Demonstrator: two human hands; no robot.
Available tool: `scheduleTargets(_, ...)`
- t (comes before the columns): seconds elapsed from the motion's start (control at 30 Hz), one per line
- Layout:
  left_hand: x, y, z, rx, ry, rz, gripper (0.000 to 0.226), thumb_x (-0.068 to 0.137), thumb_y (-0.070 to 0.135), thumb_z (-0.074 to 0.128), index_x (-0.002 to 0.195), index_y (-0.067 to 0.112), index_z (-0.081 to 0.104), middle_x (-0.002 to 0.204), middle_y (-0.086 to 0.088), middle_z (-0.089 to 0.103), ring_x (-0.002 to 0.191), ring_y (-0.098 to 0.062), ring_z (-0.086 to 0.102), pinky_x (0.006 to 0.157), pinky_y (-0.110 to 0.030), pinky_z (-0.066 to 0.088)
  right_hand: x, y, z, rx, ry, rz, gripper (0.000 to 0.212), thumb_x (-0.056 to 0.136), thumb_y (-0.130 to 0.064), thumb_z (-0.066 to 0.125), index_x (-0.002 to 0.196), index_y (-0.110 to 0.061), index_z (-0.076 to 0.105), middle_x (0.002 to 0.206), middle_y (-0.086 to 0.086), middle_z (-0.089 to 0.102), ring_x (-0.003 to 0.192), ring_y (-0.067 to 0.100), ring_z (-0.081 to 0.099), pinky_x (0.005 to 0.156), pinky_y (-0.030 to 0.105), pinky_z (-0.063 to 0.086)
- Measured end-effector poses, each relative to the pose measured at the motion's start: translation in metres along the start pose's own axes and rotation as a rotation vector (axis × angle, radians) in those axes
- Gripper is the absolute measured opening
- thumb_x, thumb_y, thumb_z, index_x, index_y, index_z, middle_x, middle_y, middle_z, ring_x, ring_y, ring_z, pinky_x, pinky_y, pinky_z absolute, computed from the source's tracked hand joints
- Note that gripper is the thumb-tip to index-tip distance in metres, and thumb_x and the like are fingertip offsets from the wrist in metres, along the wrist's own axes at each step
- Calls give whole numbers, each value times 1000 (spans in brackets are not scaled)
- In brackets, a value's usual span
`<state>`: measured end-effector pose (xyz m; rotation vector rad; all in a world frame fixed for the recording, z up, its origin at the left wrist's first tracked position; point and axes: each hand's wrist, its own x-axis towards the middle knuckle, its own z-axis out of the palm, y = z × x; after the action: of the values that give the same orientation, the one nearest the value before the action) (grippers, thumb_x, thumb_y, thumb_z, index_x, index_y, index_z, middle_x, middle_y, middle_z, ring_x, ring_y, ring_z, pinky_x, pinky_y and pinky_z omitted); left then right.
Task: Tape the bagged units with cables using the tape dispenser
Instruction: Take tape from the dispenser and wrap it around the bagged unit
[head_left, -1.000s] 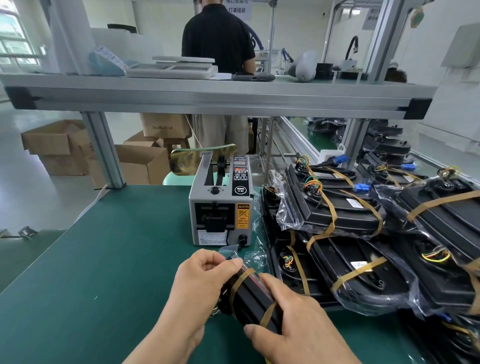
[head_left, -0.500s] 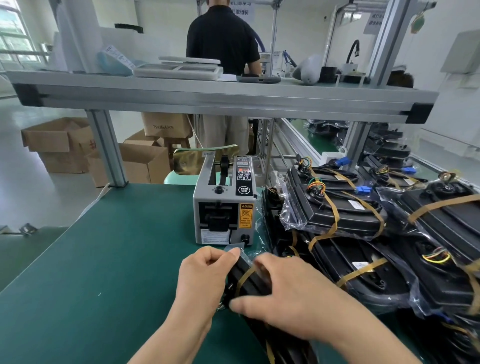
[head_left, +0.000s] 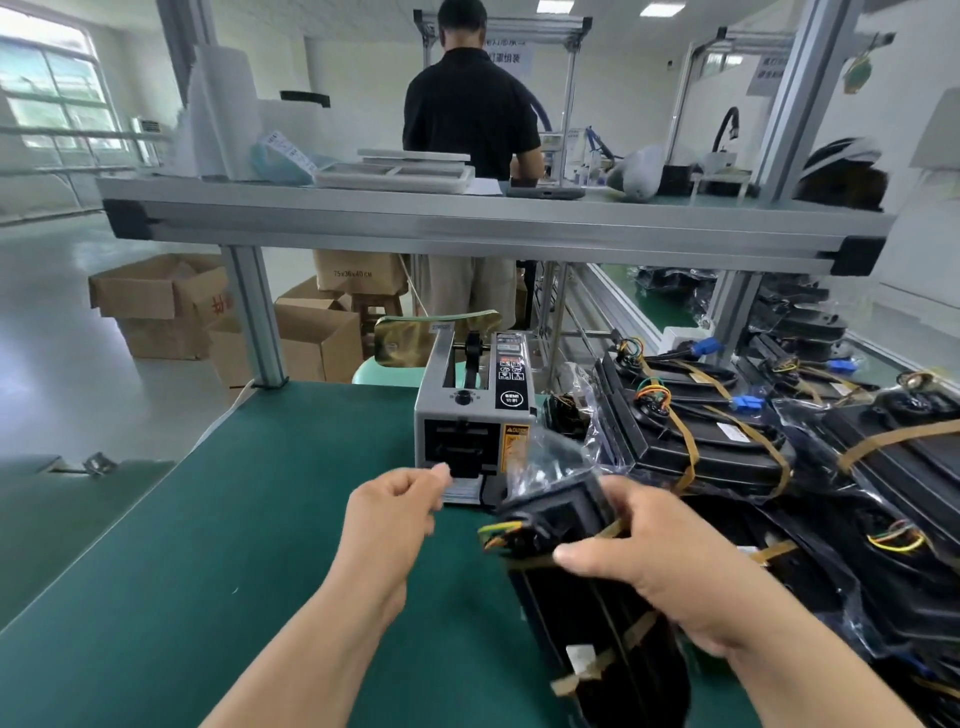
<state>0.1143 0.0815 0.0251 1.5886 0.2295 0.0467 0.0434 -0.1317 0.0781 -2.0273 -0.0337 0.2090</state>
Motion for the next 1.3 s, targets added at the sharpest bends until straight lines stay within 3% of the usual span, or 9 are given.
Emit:
scheduleTargets(0.13,34,12,20,-182,-4,-232,15,93,22,67,82,13,70,64,5,60,48,-6,43,43,-19,33,-14,9,4,299,252,-90,38,62,-29,80,97,-40,72,94,1,77,92,23,73,88,41,57)
scheduleTargets(0.3,62,15,41,-302,-34,-481,26,99,24,59,74,16,58,47,9,49,40,0,42,36,-13,26,-26,27,36,347,466,-178,48,76,-11,83,98,-51,67,89,-12,76,82,3,70,68,19,54)
scheduleTargets(0.5,80,13,50,-362,28,-586,11,95,18,62,88,20,54,50,6,49,46,-6,36,46,-17,26,-33,36,46,430,506,-274,59,68,-5,86,97,-53,68,91,-9,77,82,3,72,71,17,53)
scheduleTargets(0.63,81,11,59,-443,185,-534,16,88,9,64,97,17,52,57,3,51,42,-6,40,33,-11,28,-35,37,46,412,467,-303,65,71,3,85,96,-55,68,93,-10,77,83,2,72,69,6,51)
scheduleTargets(0.73,68,13,59,-487,221,-445,16,86,8,65,79,15,53,48,5,48,37,-5,41,32,-13,27,-36,39,44,375,446,-320,69,71,1,85,99,-59,66,97,-14,77,89,-1,71,73,3,48)
scheduleTargets(0.9,13,30,39,-377,-64,-165,25,86,14,69,64,20,59,52,6,51,41,-6,43,44,-19,36,-39,46,38,359,397,-337,63,60,-18,77,103,-62,64,101,-14,76,94,2,71,77,12,52)
scheduleTargets(1.03,-47,48,24,-189,-354,27,23,71,33,76,56,23,61,62,2,48,53,-9,42,55,-22,39,-39,46,39,303,363,-415,65,66,-12,75,107,-62,63,102,-19,75,96,-4,69,78,3,47)
scheduleTargets(1.17,-77,57,29,-22,-379,126,21,69,32,82,61,17,70,54,8,51,51,-3,45,67,-27,37,-40,43,41,332,350,-452,54,66,-27,78,112,-53,66,105,-11,76,96,2,71,77,7,49)
scheduleTargets(1.3,-77,58,33,-32,-343,111,14,68,25,77,66,12,74,58,5,62,47,2,51,52,-10,43,-39,45,44,297,347,-445,52,66,-32,77,115,-46,64,104,-4,75,97,12,71,79,14,52)
